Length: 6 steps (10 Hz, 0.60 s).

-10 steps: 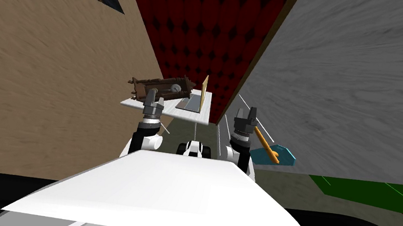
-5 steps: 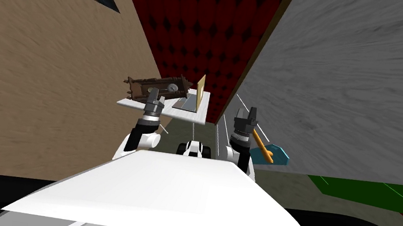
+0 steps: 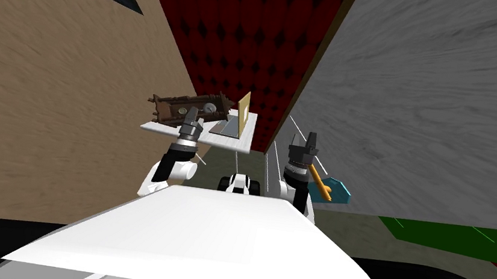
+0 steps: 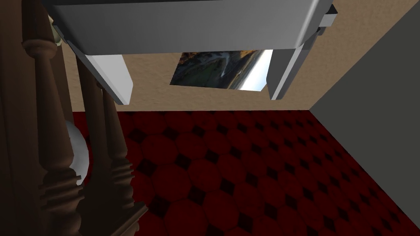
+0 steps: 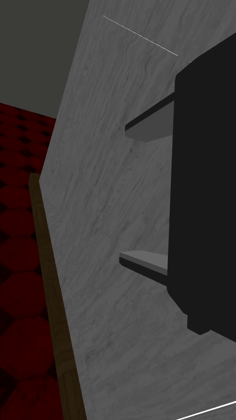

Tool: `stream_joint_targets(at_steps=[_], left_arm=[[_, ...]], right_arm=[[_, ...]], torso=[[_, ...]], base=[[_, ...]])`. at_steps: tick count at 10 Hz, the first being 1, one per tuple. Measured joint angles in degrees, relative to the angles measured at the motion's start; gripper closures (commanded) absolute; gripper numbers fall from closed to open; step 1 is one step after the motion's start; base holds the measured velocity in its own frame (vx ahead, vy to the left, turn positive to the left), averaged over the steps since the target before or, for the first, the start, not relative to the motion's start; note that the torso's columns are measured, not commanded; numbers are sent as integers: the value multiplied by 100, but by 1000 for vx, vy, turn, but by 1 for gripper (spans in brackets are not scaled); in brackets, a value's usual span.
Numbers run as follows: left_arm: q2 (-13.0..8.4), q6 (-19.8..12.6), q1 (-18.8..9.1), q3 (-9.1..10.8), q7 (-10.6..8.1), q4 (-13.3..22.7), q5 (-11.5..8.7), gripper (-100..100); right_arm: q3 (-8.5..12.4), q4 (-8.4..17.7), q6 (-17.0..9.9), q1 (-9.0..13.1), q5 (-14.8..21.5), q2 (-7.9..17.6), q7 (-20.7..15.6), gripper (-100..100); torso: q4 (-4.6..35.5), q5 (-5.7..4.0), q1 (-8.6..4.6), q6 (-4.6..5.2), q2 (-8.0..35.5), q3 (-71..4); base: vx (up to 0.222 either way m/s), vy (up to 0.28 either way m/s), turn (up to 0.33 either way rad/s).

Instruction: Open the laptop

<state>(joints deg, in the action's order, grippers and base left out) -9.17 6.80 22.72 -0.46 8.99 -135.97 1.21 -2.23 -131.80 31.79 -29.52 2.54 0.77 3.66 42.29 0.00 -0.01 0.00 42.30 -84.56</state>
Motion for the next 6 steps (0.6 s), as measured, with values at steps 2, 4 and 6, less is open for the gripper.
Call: stream_joint_targets(at_steps=[2,4,6], left_arm=[[-29,-310,-120,48,14,-48,17,-100],[-58,-649,-252,97,35,-100,41,-100],[-81,-939,-345,137,50,-114,57,-100]], right_arm=[[0,0,0,0,0,0,0,0],[0,0,0,0,0,0,0,0],[0,0,0,0,0,0,0,0]], torso=[[0,-1,0,0,-1,-1],[-1,-2,-6,0,-5,-3],[0,2,7,0,-1,-1]], base=[[1,-58,-3],[11,-73,-3],[1,-46,-4]])
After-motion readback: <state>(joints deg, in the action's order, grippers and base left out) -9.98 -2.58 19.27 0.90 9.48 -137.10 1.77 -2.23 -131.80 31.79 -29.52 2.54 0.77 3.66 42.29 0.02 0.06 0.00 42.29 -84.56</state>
